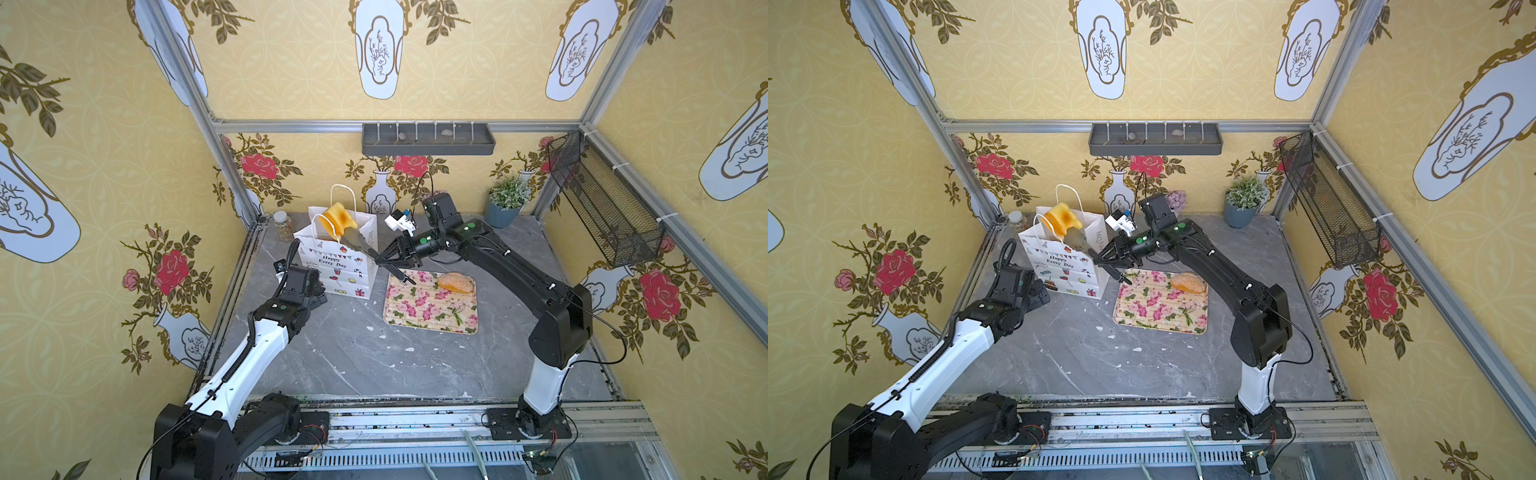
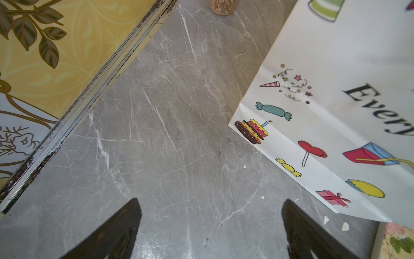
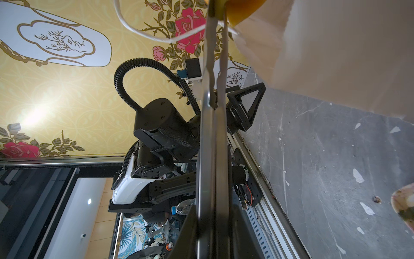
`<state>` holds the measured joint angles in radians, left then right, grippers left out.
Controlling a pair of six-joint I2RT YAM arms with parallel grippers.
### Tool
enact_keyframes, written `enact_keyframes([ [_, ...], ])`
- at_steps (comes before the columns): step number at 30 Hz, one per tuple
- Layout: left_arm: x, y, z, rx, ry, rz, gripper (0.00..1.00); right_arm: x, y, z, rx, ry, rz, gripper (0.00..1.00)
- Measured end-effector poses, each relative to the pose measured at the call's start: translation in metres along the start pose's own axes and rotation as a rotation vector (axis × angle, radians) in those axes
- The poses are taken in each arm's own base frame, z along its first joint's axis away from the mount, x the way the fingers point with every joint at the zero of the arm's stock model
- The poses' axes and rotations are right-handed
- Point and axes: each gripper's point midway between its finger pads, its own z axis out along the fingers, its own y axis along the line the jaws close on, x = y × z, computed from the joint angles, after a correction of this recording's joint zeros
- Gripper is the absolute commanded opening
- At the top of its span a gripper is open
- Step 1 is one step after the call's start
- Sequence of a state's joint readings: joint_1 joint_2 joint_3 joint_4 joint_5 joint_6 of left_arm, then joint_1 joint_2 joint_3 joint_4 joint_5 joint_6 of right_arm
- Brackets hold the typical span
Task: Pack bread into a paper bag
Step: Place the fake bread in the paper bag.
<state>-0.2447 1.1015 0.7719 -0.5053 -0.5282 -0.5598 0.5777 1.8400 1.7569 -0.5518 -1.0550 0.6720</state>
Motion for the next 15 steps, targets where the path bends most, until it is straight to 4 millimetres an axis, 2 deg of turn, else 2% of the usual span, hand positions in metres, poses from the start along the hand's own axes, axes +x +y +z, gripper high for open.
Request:
enact_keyframes([
  [10,-0.0011,-0.0007,-0.0001,0.003,-0.005,-0.003,0.99,0.0024,-0.0021,-0.0001,0.007,0.007,0.003,0.39],
  [15,-0.0012,-0.0006,0.0001,0.002,-0.005,-0.003,0.99,0.0028,0.0009,-0.0020,0.005,0.003,-0.007,0.42],
])
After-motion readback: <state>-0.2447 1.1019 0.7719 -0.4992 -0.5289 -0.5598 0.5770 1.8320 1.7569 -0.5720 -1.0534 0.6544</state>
